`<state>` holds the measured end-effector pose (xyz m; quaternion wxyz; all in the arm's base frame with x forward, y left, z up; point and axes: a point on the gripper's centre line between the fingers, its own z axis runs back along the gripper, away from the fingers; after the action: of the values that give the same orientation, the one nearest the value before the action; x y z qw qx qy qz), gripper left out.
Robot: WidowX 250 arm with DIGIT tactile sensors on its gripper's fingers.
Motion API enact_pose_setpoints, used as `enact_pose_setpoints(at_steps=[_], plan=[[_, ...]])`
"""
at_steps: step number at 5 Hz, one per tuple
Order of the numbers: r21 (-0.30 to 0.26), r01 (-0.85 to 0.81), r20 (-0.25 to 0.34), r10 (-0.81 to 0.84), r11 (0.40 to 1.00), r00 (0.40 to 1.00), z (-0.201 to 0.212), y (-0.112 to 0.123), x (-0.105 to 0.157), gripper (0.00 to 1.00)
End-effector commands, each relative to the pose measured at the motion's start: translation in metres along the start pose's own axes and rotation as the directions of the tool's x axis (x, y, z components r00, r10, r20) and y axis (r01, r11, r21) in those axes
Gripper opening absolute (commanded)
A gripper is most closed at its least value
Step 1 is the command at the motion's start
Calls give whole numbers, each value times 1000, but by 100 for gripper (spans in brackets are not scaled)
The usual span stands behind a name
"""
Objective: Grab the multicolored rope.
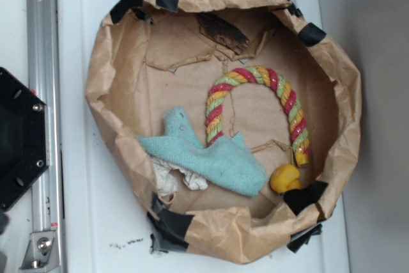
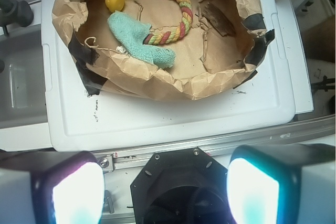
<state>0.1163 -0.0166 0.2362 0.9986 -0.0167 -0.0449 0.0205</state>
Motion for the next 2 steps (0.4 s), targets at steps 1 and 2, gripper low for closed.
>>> enact_pose_setpoints(at_steps=[1, 2], plan=[[0, 0, 0, 0, 1000, 1000, 0, 0, 0, 100], [45, -14, -22, 15, 999, 1000, -35, 18, 46, 100]])
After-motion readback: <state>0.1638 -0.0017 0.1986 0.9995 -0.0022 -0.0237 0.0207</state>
